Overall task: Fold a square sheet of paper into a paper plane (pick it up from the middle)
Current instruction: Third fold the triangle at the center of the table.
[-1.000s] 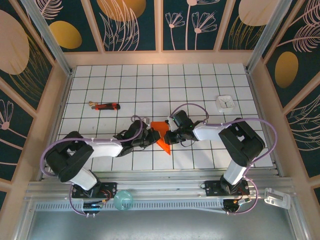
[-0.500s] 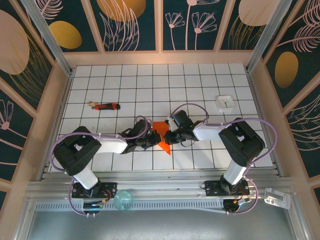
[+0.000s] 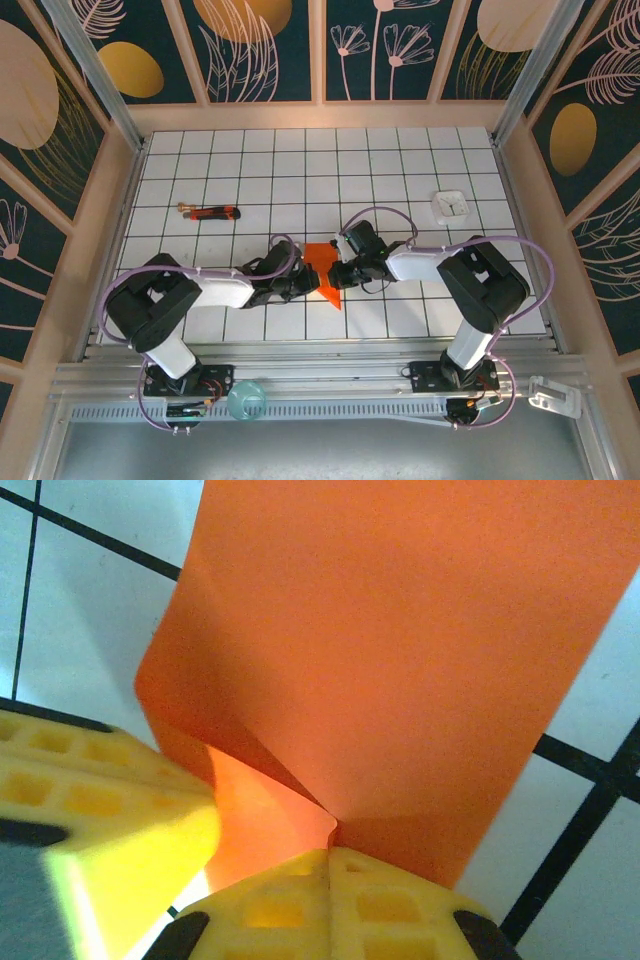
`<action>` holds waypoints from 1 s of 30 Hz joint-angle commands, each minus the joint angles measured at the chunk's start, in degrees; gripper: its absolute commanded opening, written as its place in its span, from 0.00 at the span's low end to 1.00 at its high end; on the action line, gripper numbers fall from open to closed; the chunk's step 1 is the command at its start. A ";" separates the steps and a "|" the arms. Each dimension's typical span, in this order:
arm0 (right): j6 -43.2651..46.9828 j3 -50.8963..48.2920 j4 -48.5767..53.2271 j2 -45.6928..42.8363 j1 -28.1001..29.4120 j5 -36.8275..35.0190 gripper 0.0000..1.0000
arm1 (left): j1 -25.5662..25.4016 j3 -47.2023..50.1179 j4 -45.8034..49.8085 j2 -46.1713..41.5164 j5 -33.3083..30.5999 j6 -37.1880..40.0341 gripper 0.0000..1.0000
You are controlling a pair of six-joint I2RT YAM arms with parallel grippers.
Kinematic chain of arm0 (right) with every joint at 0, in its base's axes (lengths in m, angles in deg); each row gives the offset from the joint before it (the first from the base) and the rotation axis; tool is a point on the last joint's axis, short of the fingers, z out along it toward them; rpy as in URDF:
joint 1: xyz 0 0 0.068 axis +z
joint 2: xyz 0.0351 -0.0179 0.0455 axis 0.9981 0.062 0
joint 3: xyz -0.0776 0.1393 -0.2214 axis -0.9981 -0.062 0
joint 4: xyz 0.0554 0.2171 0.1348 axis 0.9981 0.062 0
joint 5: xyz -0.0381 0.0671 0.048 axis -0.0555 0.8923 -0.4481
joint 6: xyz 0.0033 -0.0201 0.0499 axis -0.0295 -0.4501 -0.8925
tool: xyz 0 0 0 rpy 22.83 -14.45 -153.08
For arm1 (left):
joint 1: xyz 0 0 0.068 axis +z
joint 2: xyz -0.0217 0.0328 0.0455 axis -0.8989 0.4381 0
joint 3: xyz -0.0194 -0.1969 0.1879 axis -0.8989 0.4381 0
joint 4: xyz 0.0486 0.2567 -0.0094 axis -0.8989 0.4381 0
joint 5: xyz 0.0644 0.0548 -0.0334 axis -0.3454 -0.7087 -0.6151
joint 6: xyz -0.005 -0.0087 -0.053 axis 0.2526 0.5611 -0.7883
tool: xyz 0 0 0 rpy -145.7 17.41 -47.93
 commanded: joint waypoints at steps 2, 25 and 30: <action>0.76 -2.50 5.85 3.67 -0.31 -4.77 0.00 | 0.41 -1.68 2.93 -3.16 -2.05 1.82 0.00; 0.98 -2.83 5.87 3.63 -0.31 -4.90 0.00 | 3.48 -1.91 5.75 -0.48 -2.40 4.98 0.00; 0.96 -2.88 5.99 3.58 -0.33 -5.12 0.00 | 3.51 -3.59 5.59 -2.64 0.09 5.27 0.00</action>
